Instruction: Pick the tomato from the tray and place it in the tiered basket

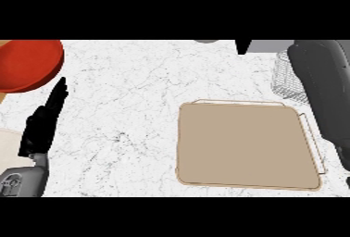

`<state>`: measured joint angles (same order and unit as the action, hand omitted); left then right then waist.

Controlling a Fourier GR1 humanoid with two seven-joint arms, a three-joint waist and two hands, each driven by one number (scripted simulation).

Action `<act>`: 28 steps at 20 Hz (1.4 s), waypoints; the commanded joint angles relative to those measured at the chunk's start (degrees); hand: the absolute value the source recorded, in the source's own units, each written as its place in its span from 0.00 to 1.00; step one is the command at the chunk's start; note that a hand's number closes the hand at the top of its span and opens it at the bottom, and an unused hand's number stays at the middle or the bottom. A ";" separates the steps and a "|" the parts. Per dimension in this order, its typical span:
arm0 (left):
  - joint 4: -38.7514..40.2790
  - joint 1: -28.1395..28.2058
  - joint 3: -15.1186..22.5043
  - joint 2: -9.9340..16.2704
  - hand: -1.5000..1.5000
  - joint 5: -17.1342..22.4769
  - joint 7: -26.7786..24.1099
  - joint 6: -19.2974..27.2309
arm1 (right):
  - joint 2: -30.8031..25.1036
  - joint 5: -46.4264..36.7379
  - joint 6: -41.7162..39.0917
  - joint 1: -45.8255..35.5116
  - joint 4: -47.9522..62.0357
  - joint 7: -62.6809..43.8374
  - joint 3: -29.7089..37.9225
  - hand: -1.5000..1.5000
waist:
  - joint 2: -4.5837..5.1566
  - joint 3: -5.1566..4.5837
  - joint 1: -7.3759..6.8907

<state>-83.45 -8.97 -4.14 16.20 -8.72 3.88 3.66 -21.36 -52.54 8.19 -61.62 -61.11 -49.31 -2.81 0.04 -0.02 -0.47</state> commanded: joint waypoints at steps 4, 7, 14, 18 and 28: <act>1.63 -2.12 -0.40 -0.56 0.50 -0.33 0.08 -0.26 | -3.58 -3.76 0.76 -0.30 9.82 7.69 0.13 1.00 | 0.23 0.00 -0.22; -0.35 1.73 0.98 -1.90 0.50 -1.68 -2.27 0.97 | -10.52 -5.97 -1.96 -1.49 13.38 10.13 0.72 1.00 | 0.26 0.00 -0.47; 3.56 -1.15 -1.09 -0.34 0.50 -1.05 -3.01 -0.68 | -12.63 -12.22 1.20 0.39 20.41 11.24 -0.37 1.00 | 0.24 0.00 -0.15; 0.58 -1.42 -0.39 -1.54 0.50 -1.02 -0.48 -0.44 | -17.47 -10.09 0.33 -2.41 27.26 20.53 3.15 1.00 | 0.31 0.03 -0.66; 0.16 -0.80 -0.61 -1.59 0.50 -2.11 -0.79 -0.51 | -17.92 -2.64 3.64 2.85 34.18 34.17 10.69 1.00 | 0.27 0.06 -0.44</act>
<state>-83.19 -10.35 -4.53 14.64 -10.52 4.16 3.14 -38.94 -57.65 10.40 -60.73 -29.21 -19.48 5.11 0.36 0.03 -1.00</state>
